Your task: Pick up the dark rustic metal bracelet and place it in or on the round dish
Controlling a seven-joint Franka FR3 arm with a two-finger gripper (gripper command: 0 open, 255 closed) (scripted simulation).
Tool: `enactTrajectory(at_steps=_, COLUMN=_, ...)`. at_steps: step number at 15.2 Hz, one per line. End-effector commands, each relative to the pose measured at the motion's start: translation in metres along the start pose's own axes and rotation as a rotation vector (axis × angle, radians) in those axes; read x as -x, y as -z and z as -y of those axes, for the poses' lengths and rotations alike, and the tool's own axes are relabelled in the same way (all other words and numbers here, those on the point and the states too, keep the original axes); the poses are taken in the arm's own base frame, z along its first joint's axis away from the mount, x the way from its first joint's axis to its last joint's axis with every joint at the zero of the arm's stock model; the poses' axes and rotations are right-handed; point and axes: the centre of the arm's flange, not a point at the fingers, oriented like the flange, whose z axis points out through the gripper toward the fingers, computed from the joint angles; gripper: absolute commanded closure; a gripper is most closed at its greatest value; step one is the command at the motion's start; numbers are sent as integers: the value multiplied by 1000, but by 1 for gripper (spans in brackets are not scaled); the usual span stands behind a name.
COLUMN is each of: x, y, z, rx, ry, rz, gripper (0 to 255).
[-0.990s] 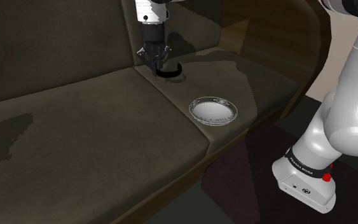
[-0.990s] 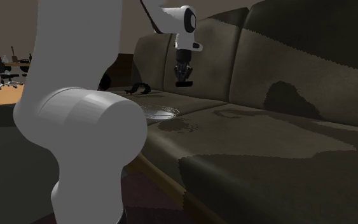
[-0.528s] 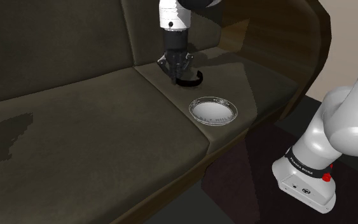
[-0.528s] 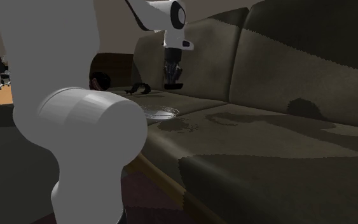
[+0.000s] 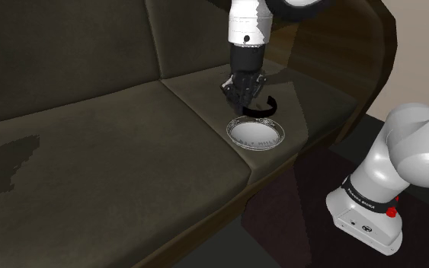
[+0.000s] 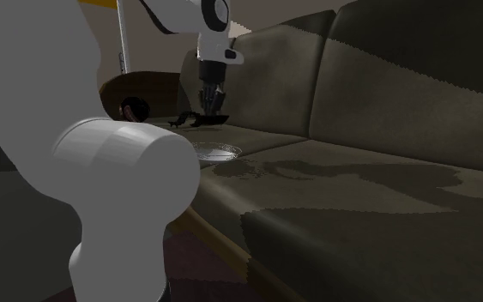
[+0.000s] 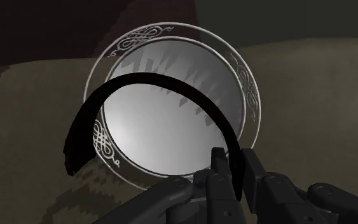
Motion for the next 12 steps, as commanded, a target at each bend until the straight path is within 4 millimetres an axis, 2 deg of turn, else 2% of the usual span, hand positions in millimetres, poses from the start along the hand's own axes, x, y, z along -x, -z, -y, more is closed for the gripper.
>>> enactTrajectory(at_steps=1, x=13, y=-7, z=-8, rx=0, ry=-1, rz=0, gripper=255)
enactTrajectory(at_steps=12, x=7, y=-65, z=-9, rx=0, ry=-1, rz=0, gripper=255)
